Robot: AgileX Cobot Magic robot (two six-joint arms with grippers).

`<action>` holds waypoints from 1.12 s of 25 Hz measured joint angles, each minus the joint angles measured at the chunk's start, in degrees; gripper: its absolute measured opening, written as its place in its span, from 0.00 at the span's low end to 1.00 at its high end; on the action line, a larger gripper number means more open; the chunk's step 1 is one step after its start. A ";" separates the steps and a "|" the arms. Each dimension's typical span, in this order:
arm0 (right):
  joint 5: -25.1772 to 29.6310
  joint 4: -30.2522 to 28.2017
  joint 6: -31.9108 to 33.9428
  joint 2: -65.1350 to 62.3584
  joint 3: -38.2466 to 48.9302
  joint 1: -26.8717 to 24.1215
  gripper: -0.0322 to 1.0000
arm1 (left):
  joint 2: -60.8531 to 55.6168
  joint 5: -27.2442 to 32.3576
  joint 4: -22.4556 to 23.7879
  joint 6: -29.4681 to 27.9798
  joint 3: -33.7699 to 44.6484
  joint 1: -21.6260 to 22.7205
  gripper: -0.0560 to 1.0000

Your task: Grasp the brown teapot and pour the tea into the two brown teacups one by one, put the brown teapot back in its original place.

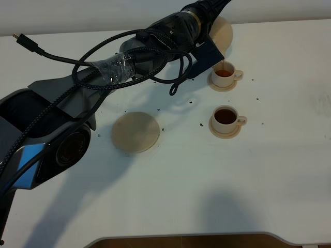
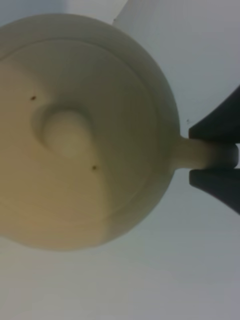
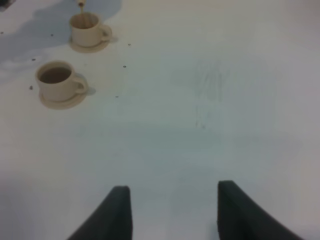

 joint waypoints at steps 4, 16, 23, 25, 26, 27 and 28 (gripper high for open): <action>0.00 0.00 0.00 0.00 0.00 0.00 0.43 | 0.00 -0.69 0.12 2.35 0.00 0.00 0.16; 0.00 0.00 0.00 0.00 0.00 0.00 0.43 | 0.00 -2.49 0.35 5.61 0.00 0.00 0.16; 0.00 0.00 0.00 0.00 0.00 0.00 0.43 | 0.00 -2.62 0.35 5.73 0.00 0.00 0.16; 0.00 0.00 0.00 0.00 0.00 0.00 0.43 | 0.00 -2.73 0.35 5.86 0.00 0.00 0.16; 0.00 0.00 0.00 0.00 0.00 0.00 0.43 | 0.00 -2.73 0.35 6.23 0.00 0.00 0.16; 0.00 0.00 0.00 0.00 0.00 0.00 0.43 | 0.00 -2.78 0.35 6.67 0.00 0.00 0.16; 0.00 0.00 0.00 0.00 0.00 0.00 0.43 | 0.00 -2.93 0.35 6.91 0.00 0.00 0.16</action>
